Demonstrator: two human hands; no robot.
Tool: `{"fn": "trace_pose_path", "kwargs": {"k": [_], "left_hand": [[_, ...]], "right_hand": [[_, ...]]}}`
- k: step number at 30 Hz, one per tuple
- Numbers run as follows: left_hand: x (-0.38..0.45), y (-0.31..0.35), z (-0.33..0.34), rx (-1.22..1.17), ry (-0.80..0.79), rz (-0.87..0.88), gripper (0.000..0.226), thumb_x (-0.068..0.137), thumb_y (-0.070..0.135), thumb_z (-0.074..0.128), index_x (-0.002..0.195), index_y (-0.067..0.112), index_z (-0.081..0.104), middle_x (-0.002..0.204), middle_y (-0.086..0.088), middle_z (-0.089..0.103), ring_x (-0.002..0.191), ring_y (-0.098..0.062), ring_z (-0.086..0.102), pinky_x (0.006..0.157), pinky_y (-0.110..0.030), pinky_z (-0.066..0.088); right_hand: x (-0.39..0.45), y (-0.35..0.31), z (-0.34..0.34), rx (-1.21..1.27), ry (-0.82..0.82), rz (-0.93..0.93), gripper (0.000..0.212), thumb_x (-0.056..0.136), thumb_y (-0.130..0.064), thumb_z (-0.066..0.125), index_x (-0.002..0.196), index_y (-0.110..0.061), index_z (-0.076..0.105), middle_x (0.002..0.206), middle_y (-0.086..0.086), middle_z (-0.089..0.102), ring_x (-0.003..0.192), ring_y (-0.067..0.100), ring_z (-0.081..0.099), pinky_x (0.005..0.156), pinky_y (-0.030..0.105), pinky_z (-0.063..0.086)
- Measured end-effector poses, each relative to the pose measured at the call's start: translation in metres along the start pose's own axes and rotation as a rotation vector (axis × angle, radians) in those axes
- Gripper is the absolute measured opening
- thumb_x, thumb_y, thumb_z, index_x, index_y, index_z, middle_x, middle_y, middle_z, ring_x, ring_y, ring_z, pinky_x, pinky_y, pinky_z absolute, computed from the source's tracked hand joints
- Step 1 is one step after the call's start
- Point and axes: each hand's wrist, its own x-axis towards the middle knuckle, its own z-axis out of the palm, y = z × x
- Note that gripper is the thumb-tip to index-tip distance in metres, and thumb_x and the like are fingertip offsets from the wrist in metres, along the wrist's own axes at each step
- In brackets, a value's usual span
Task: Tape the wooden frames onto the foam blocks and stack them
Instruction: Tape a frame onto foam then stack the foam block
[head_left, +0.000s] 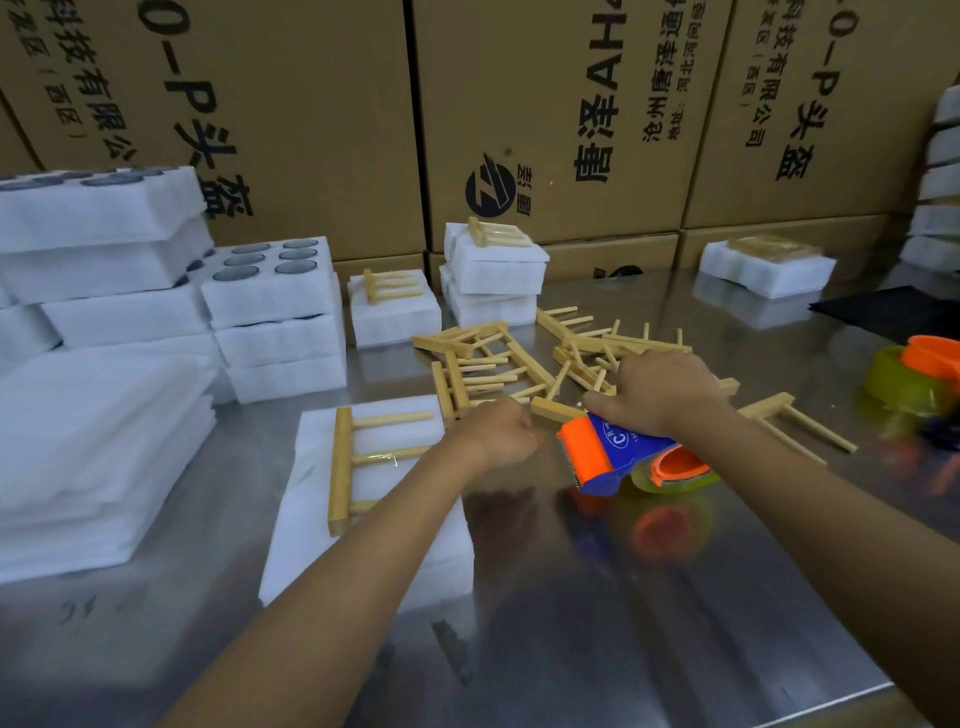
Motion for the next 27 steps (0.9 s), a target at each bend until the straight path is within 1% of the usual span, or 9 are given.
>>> {"fn": "trace_pose_path", "kwargs": {"k": [4,6,9,11,13,18,21,23,27], "left_hand": [[0.002,0.000,0.000,-0.083,-0.001,-0.023,0.027,0.089,0.033,0.064,0.091,0.009,0.076,0.068,-0.001,0.059,0.065,-0.016,0.056,0.054,-0.025,0.042],[0.000,0.002,-0.001,-0.123,-0.006,-0.016,0.027,0.086,0.035,0.066,0.091,0.011,0.077,0.072,0.001,0.062,0.066,-0.011,0.055,0.050,-0.022,0.043],[-0.004,0.001,-0.002,-0.139,-0.027,0.024,0.017,0.087,0.026,0.066,0.091,0.013,0.076,0.086,0.001,0.068,0.075,-0.010,0.058,0.055,-0.025,0.048],[-0.006,0.000,-0.001,-0.133,-0.009,0.074,0.013,0.086,0.022,0.069,0.090,0.012,0.076,0.081,0.005,0.067,0.078,-0.010,0.060,0.064,-0.027,0.051],[-0.010,0.001,-0.001,-0.141,-0.005,0.114,0.012,0.087,0.021,0.071,0.091,0.011,0.076,0.076,0.010,0.065,0.077,-0.007,0.059,0.063,-0.021,0.047],[-0.019,0.001,-0.018,-0.468,-0.026,0.128,0.011,0.088,0.021,0.071,0.091,0.012,0.076,0.082,0.004,0.066,0.066,-0.002,0.057,0.059,-0.019,0.050],[-0.026,-0.004,-0.024,-0.564,-0.052,0.131,0.016,0.095,0.025,0.063,0.094,0.017,0.077,0.076,-0.001,0.060,0.069,-0.013,0.052,0.067,-0.024,0.047],[-0.029,-0.006,-0.024,-0.589,-0.065,0.150,0.023,0.098,0.028,0.056,0.098,0.018,0.077,0.071,0.005,0.057,0.067,-0.011,0.051,0.065,-0.019,0.046],[-0.031,-0.005,-0.027,-0.630,-0.079,0.158,0.031,0.100,0.031,0.046,0.094,0.023,0.076,0.068,0.006,0.057,0.070,-0.015,0.052,0.068,-0.025,0.048]], "right_hand": [[-0.007,-0.009,-0.003,-0.018,0.043,-0.006,0.060,0.086,-0.074,0.031,0.064,-0.022,0.053,0.060,-0.003,0.052,0.055,0.013,0.045,0.051,0.029,0.029],[-0.011,-0.016,-0.005,-0.045,0.072,-0.017,0.060,0.087,-0.072,0.033,0.060,-0.021,0.052,0.057,-0.003,0.050,0.052,0.012,0.042,0.049,0.028,0.024],[-0.015,-0.025,-0.008,-0.062,0.065,-0.014,0.059,0.088,-0.069,0.036,0.058,-0.021,0.051,0.057,-0.004,0.050,0.053,0.012,0.042,0.049,0.028,0.022],[-0.017,-0.027,-0.010,-0.057,0.071,0.008,0.057,0.089,-0.068,0.036,0.059,-0.021,0.048,0.057,-0.003,0.049,0.052,0.013,0.041,0.049,0.028,0.021],[-0.020,-0.029,-0.011,-0.054,0.092,0.030,0.055,0.089,-0.066,0.037,0.059,-0.021,0.047,0.056,-0.003,0.049,0.052,0.013,0.041,0.049,0.028,0.020],[-0.024,-0.045,-0.009,-0.081,0.123,0.110,0.048,0.095,-0.055,0.036,0.062,-0.020,0.042,0.060,0.000,0.046,0.059,0.017,0.046,0.053,0.029,0.025],[-0.038,-0.047,-0.013,-0.053,0.148,0.211,0.051,0.095,-0.054,0.037,0.058,-0.020,0.041,0.055,-0.001,0.041,0.050,0.014,0.037,0.053,0.028,0.027],[-0.060,-0.048,-0.010,-0.050,0.193,0.320,0.055,0.096,-0.056,0.036,0.055,-0.019,0.044,0.049,-0.003,0.038,0.044,0.013,0.031,0.052,0.027,0.028],[-0.113,-0.044,0.001,-0.069,0.127,0.369,0.042,0.094,-0.056,0.029,0.088,-0.025,0.057,0.053,-0.006,0.034,0.045,0.013,0.030,0.050,0.025,0.025]]}}
